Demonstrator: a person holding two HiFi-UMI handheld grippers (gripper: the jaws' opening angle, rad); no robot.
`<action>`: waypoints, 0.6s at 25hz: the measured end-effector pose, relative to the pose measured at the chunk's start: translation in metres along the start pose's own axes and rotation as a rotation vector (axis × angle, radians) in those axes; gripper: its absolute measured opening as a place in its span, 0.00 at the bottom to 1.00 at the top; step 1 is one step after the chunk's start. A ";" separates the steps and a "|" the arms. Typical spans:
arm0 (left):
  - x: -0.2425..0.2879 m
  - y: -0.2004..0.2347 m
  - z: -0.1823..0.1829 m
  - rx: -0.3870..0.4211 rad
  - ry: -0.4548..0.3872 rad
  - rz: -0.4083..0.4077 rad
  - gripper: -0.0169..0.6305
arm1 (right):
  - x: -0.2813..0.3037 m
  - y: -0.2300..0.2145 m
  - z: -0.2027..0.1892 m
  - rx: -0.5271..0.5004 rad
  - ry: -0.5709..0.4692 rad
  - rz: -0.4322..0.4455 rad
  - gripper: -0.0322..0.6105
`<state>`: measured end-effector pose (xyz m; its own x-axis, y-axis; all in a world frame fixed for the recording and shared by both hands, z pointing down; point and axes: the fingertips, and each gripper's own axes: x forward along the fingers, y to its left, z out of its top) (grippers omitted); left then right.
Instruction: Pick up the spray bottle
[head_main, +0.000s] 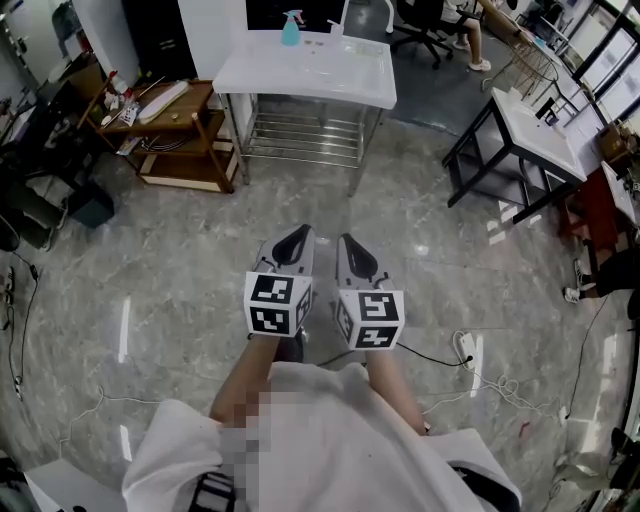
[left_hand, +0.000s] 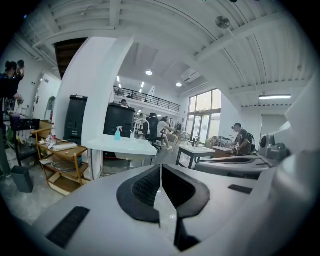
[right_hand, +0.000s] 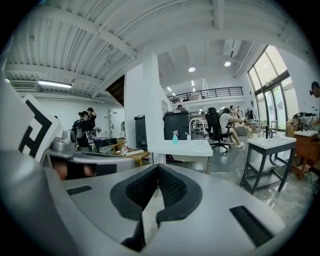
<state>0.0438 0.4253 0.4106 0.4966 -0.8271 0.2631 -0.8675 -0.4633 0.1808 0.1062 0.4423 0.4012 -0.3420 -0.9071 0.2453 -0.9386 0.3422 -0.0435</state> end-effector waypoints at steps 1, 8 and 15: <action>0.006 0.005 0.003 -0.002 -0.001 -0.002 0.08 | 0.008 0.000 0.001 0.004 0.002 -0.001 0.09; 0.045 0.046 0.021 -0.003 0.016 -0.021 0.08 | 0.067 -0.004 0.016 0.035 0.018 -0.013 0.09; 0.079 0.096 0.041 -0.011 0.014 -0.019 0.08 | 0.126 -0.009 0.032 0.042 0.015 -0.038 0.09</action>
<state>-0.0012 0.3028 0.4092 0.5134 -0.8136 0.2730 -0.8576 -0.4754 0.1963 0.0699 0.3168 0.4018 -0.3058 -0.9152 0.2623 -0.9520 0.2968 -0.0744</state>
